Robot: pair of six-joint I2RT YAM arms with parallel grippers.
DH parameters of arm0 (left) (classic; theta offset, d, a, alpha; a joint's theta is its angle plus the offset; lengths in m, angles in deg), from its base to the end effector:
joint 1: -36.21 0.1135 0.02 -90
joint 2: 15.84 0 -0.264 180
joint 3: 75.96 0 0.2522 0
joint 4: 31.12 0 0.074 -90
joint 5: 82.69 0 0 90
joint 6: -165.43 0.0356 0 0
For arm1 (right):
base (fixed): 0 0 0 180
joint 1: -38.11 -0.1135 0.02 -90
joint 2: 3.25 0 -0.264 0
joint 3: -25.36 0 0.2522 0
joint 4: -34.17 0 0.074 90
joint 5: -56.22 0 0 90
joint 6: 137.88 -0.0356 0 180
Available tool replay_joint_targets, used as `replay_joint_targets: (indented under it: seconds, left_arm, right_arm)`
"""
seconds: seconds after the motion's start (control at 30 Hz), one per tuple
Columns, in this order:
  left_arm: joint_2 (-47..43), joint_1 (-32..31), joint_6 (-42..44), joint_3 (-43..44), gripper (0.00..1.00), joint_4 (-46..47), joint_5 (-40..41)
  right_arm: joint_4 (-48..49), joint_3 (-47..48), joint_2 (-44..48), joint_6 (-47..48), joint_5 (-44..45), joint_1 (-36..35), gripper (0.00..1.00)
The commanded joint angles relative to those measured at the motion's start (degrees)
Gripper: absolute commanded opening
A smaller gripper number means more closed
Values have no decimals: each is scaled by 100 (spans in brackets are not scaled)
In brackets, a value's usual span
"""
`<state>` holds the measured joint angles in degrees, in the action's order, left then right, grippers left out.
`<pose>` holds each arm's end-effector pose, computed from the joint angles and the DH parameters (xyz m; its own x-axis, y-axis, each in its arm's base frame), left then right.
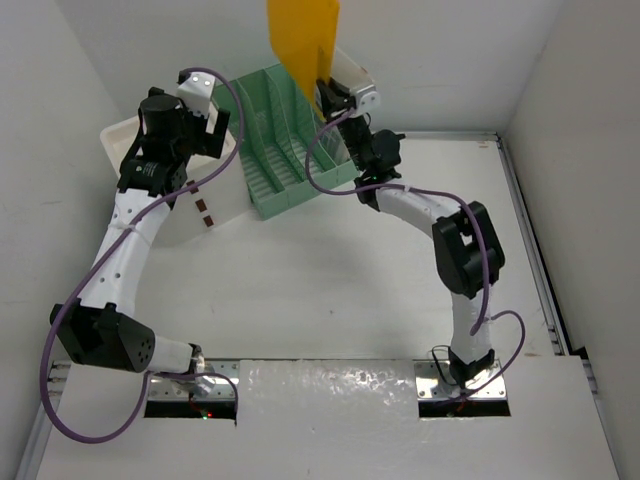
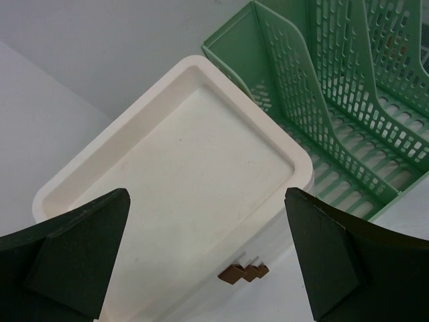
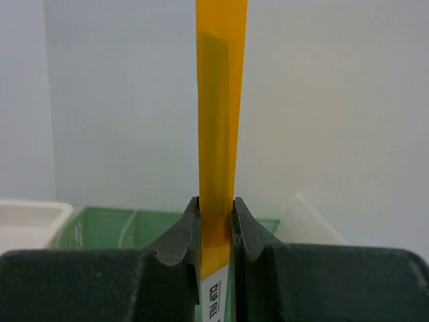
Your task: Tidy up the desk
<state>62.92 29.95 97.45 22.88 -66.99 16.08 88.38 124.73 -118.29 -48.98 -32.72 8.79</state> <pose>0.3092 -0.0285 0.4293 -0.2650 0.4018 -0.8765 0.0661 0.9145 0.3992 0.4016 0.2248 0.3529 0.5340 0.3219 -0.7818 -0.4873 0.8728 0.0265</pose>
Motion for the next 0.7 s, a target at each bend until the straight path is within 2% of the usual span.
replay_joint_targets:
  seconds: [0.0, 0.43, 0.57, 0.67]
  left_arm:
    - [-54, 81, -22, 290, 100, 172, -16]
    - [-19, 108, -57, 299, 100, 163, -69]
    - [-19, 99, -58, 316, 100, 207, -25]
    - [-19, 108, -57, 343, 100, 190, -16]
  right_arm:
    - [68, 308, -211, 249, 122, 40, 0]
    - [129, 246, -1151, 146, 263, 84, 0]
    - [200, 430, -1573, -345, 246, 172, 0]
    - [121, 563, -1767, -373, 237, 199, 0]
